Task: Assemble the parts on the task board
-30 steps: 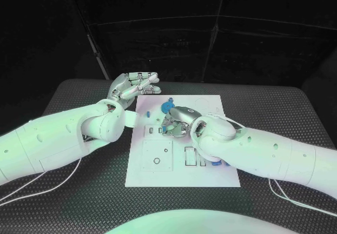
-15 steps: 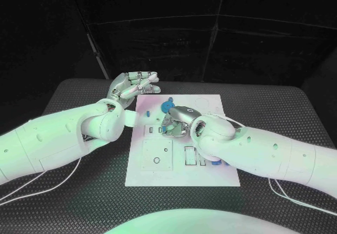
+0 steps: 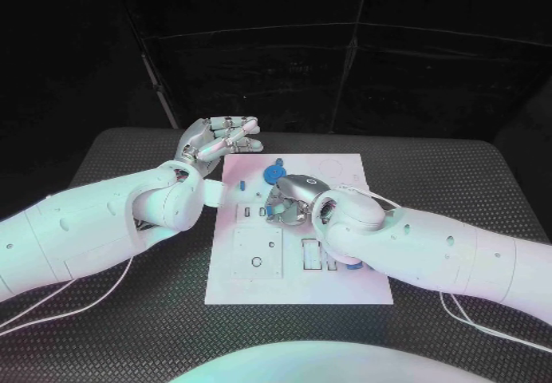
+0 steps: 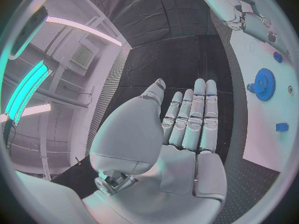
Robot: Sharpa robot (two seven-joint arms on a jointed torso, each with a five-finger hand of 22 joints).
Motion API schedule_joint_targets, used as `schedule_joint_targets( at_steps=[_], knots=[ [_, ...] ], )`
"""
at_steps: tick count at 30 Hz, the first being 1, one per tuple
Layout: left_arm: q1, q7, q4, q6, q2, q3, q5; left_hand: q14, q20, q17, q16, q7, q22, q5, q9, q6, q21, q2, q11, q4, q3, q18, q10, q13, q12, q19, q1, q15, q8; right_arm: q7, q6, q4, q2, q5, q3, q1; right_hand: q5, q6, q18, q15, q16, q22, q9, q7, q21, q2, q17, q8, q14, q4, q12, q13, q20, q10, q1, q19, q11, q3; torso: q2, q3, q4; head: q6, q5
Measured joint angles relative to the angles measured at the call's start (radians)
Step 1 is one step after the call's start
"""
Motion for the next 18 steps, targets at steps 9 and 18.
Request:
schedule_joint_targets(
  at_steps=[9, 18],
  knots=[
    [0.0, -0.001, -0.001, 0.0, 0.0, 0.0, 0.0, 0.0, 0.0, 0.001, 0.0, 0.0, 0.0, 0.0, 0.0, 0.0, 0.0, 0.0, 0.0, 0.0, 0.0, 0.0, 0.0, 0.0, -0.004, 0.0, 0.0, 0.0, -0.004, -0.008, -0.001, 0.0, 0.001, -0.006, 0.0, 0.0, -0.002, -0.042, 0.0, 0.007, 0.0, -0.008, 0.001, 0.012, -0.006, -0.021, 0.0, -0.021, 0.0, 0.009, -0.017, 0.0, 0.005, -0.004, -0.021, -0.005, 0.011, -0.009, 0.0, 0.0, 0.0, -0.001, -0.001],
    [0.0, -0.002, -0.001, 0.001, -0.001, 0.0, 0.0, 0.0, 0.0, 0.001, 0.0, 0.0, 0.0, 0.0, 0.0, 0.0, 0.0, 0.0, 0.0, 0.0, 0.0, 0.0, 0.0, 0.0, -0.004, 0.0, 0.0, 0.0, -0.004, -0.014, -0.011, -0.001, 0.002, -0.009, -0.002, -0.002, -0.006, -0.112, 0.0, 0.021, 0.0, -0.026, 0.001, 0.027, -0.019, -0.059, 0.0, -0.043, -0.001, 0.04, -0.058, 0.0, 0.016, -0.035, -0.058, -0.016, 0.034, -0.056, 0.0, 0.0, 0.0001, 0.0, -0.002]
  ],
)
